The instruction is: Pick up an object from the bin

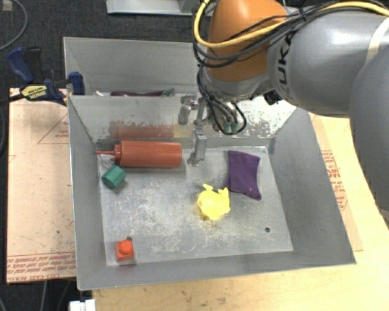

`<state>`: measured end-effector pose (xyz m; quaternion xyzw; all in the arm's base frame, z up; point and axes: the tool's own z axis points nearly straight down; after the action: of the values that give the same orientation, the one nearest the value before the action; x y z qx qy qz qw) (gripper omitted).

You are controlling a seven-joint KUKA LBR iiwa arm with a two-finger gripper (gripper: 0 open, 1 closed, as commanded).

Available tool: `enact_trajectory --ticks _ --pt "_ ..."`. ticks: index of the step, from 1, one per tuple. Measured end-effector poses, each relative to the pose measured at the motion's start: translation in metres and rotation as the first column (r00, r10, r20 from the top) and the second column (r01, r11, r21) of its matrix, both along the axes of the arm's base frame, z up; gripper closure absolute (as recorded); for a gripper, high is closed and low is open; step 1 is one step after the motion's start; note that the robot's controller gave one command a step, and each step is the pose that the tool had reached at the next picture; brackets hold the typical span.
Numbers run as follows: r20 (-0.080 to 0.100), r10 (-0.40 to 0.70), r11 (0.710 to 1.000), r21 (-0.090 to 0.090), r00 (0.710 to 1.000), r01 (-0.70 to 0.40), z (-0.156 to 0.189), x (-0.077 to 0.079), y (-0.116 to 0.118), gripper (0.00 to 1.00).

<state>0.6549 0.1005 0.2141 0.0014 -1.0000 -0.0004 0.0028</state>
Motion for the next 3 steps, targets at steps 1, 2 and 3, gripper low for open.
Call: enact_trajectory --ticks 1,2,3 --pt "0.008 -0.001 1.000 0.001 1.000 0.001 0.006 0.001 0.000 0.00" --pt "0.011 0.045 0.999 0.001 0.999 -0.045 -0.043 -0.011 -0.029 0.00" --pt "-0.011 0.105 0.995 0.000 0.994 -0.105 -0.053 -0.042 -0.039 0.00"
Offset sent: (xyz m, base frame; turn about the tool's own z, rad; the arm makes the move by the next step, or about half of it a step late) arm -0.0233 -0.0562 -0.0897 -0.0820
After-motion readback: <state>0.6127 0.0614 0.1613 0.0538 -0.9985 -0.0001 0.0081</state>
